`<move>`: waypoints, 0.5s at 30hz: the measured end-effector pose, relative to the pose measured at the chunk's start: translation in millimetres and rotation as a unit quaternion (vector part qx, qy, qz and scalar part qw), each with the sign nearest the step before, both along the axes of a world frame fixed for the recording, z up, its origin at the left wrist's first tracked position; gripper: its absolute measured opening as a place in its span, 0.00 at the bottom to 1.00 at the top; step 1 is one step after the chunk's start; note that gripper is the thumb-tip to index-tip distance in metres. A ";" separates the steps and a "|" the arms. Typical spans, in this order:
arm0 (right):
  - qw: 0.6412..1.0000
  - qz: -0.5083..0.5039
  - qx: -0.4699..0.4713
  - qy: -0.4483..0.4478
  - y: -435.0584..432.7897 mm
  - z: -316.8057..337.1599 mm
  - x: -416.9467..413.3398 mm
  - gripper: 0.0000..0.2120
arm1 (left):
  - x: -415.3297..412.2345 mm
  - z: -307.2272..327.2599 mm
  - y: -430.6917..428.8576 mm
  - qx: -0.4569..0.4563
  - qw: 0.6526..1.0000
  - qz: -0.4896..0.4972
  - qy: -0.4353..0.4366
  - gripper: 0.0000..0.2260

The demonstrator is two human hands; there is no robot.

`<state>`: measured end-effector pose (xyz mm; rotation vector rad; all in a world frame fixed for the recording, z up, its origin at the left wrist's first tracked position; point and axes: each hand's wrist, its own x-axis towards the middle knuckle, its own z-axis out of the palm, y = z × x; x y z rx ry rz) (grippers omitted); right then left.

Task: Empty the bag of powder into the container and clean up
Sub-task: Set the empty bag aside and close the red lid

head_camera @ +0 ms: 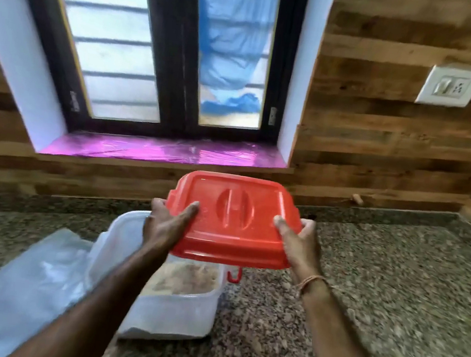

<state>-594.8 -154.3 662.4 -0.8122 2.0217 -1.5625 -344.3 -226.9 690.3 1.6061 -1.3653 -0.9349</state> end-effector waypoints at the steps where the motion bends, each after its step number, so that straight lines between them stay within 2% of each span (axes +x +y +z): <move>1: 1.000 0.006 0.013 0.010 -7.3 -4.3 23.5 0.30 | 23.4 -2.1 -1.0 -0.002 1.000 0.018 -0.012 0.34; 4: 0.997 0.024 0.056 0.057 -26.8 -21.3 80.1 0.39 | 86.1 -13.2 1.2 0.006 0.998 0.048 -0.040 0.38; 9: 0.991 0.021 0.098 0.092 -46.2 -40.2 120.4 0.44 | 133.2 -25.1 -0.2 0.002 0.998 0.047 -0.047 0.20; 12: 0.986 -0.010 0.119 0.114 -44.6 -37.4 133.2 0.42 | 141.9 -37.5 -9.5 -0.010 0.998 0.029 -0.046 0.31; 15: 0.976 -0.018 0.164 0.142 -41.2 -36.2 138.8 0.35 | 150.8 -54.7 -15.1 0.008 0.999 0.001 -0.053 0.32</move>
